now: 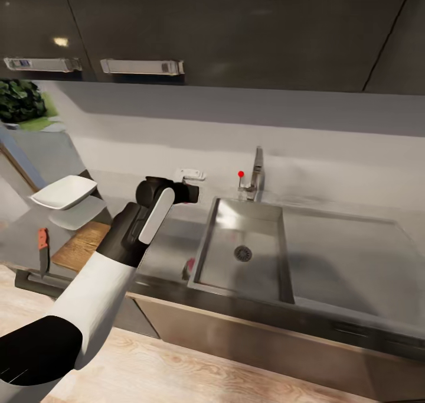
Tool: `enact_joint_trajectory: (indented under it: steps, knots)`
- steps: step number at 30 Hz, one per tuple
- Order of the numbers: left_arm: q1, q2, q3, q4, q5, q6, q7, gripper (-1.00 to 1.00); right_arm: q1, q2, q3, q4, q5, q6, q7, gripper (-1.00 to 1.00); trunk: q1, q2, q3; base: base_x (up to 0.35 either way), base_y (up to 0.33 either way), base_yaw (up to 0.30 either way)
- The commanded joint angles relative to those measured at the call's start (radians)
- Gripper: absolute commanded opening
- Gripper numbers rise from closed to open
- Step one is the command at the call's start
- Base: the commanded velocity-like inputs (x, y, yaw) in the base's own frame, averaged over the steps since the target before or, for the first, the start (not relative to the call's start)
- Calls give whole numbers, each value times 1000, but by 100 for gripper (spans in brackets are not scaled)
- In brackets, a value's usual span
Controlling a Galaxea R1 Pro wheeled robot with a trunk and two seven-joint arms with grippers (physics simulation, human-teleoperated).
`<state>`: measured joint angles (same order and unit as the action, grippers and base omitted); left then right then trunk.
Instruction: In the kitchen, take the Vidalia onion out of the sink, dice it on the chopping board with the paring knife, put the diced onion into the bowl on the countertop, then place both the paring knife and the chopping board into the sink.
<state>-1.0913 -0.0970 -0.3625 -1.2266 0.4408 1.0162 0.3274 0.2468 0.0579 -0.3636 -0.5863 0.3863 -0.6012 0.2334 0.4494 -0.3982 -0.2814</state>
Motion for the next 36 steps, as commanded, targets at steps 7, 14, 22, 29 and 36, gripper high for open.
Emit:
enact_joint_trajectory:
  steps: [7,14,22,29,36]
  knots:
    - [-1,1,-1,-3,10,2,10,-100,0,1,-9,-3,5,-2,9,100,1,-2,-2,0,301,0]
    - [-1,0,-1,-5,10,2,10,-100,0,1,-9,-5,3,-7,9,100,1,-2,-2,0,302,0]
    - [-1,0,-1,-6,10,2,10,-100,0,2,-9,-9,3,-12,8,100,1,-2,-2,0,302,0]
    - [-1,0,-1,-7,10,2,10,-100,0,2,-9,-9,3,-12,8,100,1,-2,-2,0,302,0]
    - [-1,0,-1,-6,11,2,10,-100,0,2,-9,-9,3,-12,6,100,1,-2,-2,-42,302,0]
